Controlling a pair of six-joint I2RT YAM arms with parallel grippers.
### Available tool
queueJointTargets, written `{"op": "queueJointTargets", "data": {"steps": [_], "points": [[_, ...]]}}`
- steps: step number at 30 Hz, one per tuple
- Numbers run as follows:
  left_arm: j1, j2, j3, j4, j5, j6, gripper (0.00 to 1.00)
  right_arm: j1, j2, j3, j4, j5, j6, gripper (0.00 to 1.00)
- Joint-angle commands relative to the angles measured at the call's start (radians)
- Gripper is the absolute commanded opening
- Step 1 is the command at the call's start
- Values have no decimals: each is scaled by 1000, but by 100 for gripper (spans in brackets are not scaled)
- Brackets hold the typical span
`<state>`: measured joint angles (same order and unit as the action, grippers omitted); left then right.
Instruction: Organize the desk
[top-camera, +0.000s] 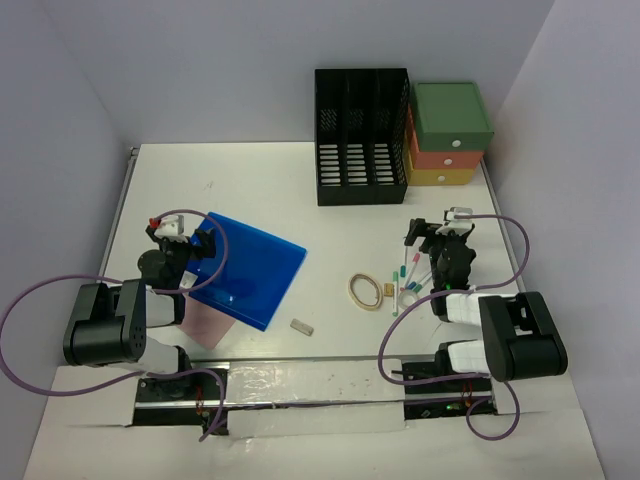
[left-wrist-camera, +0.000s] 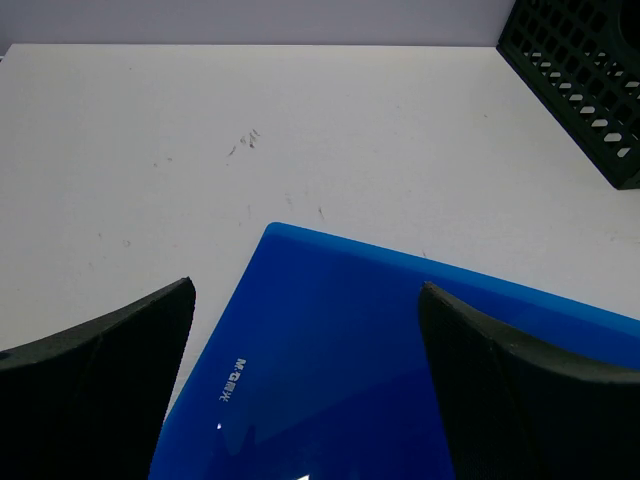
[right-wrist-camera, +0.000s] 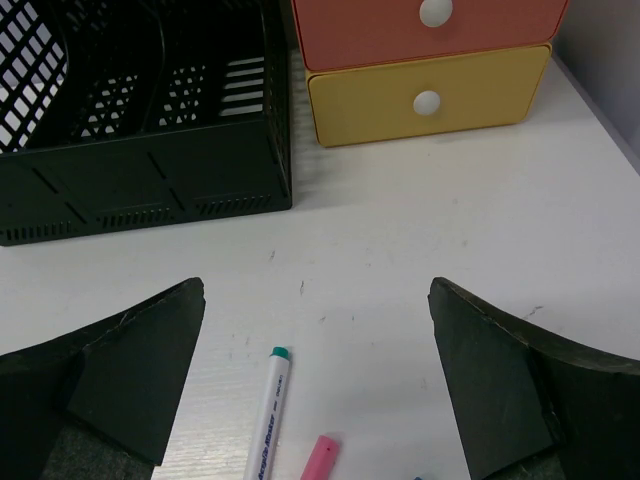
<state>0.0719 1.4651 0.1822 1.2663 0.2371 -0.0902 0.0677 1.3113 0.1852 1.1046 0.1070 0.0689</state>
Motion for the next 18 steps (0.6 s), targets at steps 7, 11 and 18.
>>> {"op": "queueJointTargets", "data": {"steps": [7, 11, 18], "points": [[3, -2, 26, 29, 21, 0, 99, -5, -162, 229, -403, 5, 9, 100], [6, -110, 241, -365, 21, -1, 99, -24, -206, 484, -721, -94, 8, 100], [8, -26, 890, -1399, 32, 141, 92, -128, -27, 947, -1179, -72, 93, 75]]}}
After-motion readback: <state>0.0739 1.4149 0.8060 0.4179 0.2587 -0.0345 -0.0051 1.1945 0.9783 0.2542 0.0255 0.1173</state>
